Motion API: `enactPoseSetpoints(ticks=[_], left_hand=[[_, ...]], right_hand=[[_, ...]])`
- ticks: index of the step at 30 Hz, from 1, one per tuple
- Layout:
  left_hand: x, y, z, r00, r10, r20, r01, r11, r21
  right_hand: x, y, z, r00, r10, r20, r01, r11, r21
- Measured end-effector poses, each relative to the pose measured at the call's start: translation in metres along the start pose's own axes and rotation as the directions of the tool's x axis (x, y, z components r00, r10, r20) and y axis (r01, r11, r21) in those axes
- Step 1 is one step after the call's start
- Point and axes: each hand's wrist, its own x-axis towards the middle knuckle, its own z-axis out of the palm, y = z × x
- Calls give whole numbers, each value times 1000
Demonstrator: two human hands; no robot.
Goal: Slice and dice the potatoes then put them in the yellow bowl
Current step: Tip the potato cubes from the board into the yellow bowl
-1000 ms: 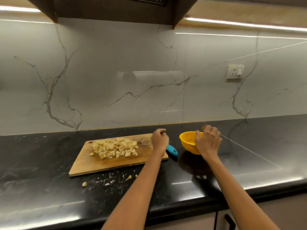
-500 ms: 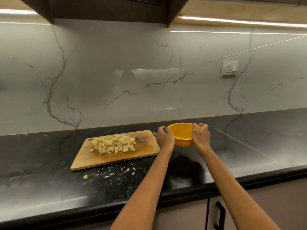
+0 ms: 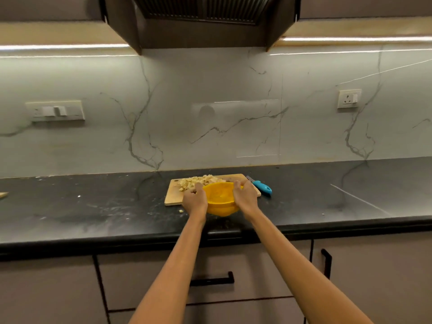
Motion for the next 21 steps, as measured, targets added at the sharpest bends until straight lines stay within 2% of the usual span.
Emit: enactPoseSetpoints(ticks=[6,16,21], left_hand=[[-2,-11,-29,999,-34,-30,34,999,10],[12,-9,-11,999,-40,-32,41,999,29],[22,-7,-13,999,-4,-53,4,1000,4]], right_hand=[[-22,4,21,999,-8,42,9,1000,-29],[-11,8,16,1000,18,20,-17,997,-74],[0,7,13,998,-26,51,31,995,-98]])
